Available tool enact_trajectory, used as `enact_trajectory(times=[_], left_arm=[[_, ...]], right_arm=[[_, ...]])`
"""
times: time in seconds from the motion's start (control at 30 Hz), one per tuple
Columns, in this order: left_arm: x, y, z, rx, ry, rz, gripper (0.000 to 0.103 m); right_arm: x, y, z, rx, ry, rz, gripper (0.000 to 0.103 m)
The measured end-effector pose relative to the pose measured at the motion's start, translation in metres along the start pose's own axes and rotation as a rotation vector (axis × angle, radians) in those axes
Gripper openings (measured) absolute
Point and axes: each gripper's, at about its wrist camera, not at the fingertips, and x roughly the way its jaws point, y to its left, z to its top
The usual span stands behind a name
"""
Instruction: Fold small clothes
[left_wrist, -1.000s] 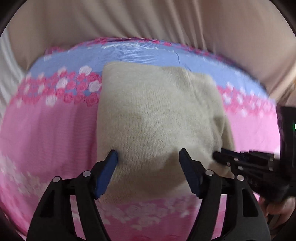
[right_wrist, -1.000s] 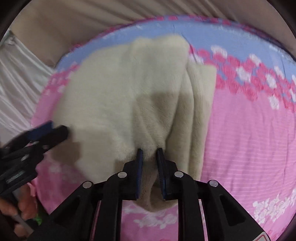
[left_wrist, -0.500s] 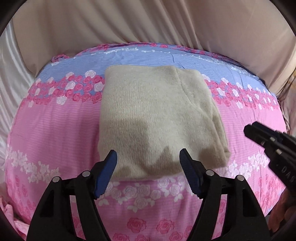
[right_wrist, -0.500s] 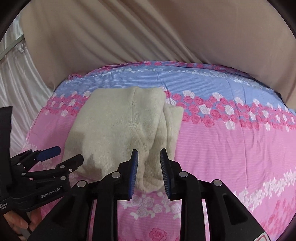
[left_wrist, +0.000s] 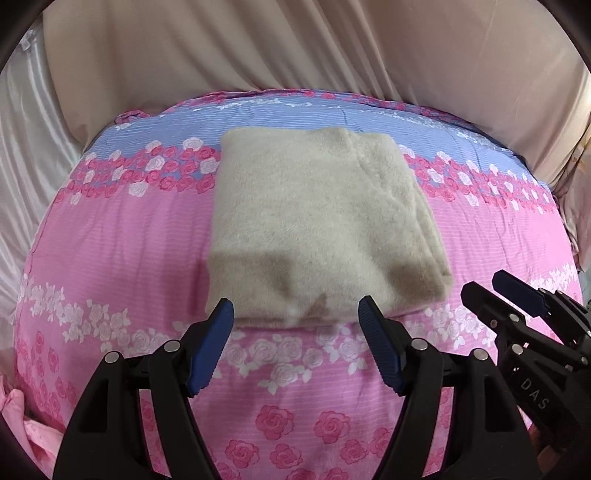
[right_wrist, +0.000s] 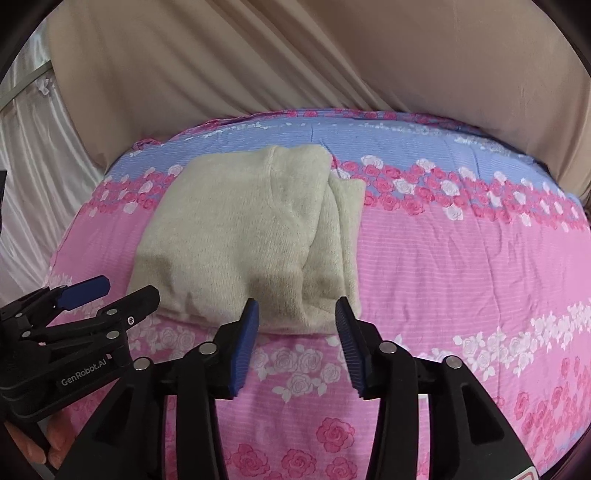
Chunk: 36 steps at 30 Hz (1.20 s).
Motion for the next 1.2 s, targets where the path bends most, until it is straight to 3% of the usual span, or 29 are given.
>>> enact_trajectory(times=[0.13, 0.2, 0.27, 0.3, 0.33, 0.37, 0.43, 0.47, 0.57, 0.63, 0.73, 0.8, 0.87, 1.03, 1.1, 1.2], left_arm=[[0.012, 0.021, -0.006, -0.068, 0.028, -0.034, 0.071], [0.029, 0.047, -0.008, -0.193, 0.074, -0.141, 0.069], [0.045, 0.069, -0.010, -0.298, 0.112, -0.231, 0.056], [0.055, 0.078, -0.010, -0.327, 0.131, -0.238, 0.047], [0.063, 0.082, -0.011, -0.331, 0.150, -0.231, 0.032], [0.072, 0.086, -0.012, -0.331, 0.183, -0.219, 0.027], [0.086, 0.089, -0.014, -0.326, 0.241, -0.219, 0.019], [0.086, 0.088, -0.014, -0.320, 0.248, -0.215, 0.017], [0.067, 0.082, -0.007, -0.301, 0.194, -0.238, 0.014], [0.053, 0.075, -0.003, -0.269, 0.164, -0.223, 0.016], [0.050, 0.063, -0.004, -0.228, 0.169, -0.191, 0.019], [0.050, 0.052, -0.005, -0.207, 0.176, -0.183, 0.020], [0.046, 0.047, -0.006, -0.196, 0.173, -0.183, 0.022], [0.026, 0.040, -0.004, -0.160, 0.094, -0.129, 0.060], [0.017, 0.037, 0.000, -0.144, 0.038, -0.096, 0.075], [0.004, 0.031, 0.006, -0.117, -0.045, -0.041, 0.088]], right_arm=[[0.021, -0.010, 0.001, 0.015, 0.071, 0.009, 0.057], [0.030, -0.016, 0.006, 0.039, 0.093, 0.036, 0.057], [0.038, -0.019, 0.012, 0.058, 0.116, 0.070, 0.059], [0.048, -0.019, 0.017, 0.058, 0.150, 0.084, 0.065], [0.056, -0.018, 0.019, 0.056, 0.171, 0.088, 0.066], [0.066, -0.017, 0.019, 0.052, 0.193, 0.090, 0.064], [0.084, -0.011, 0.020, 0.014, 0.262, 0.120, 0.014], [0.081, -0.006, 0.022, 0.008, 0.259, 0.127, 0.008], [0.030, 0.007, 0.035, -0.054, 0.111, 0.110, 0.008], [0.025, 0.002, 0.033, -0.064, 0.083, 0.092, 0.008], [0.089, -0.014, 0.009, -0.060, 0.255, 0.046, 0.009], [0.092, -0.011, 0.003, -0.051, 0.250, 0.044, 0.009], [0.075, 0.003, 0.008, -0.071, 0.207, 0.012, 0.015], [0.033, 0.034, 0.019, -0.141, 0.089, -0.053, 0.023], [0.026, 0.037, 0.022, -0.150, 0.069, -0.078, 0.037], [0.022, 0.033, 0.027, -0.132, 0.056, -0.090, 0.038]])
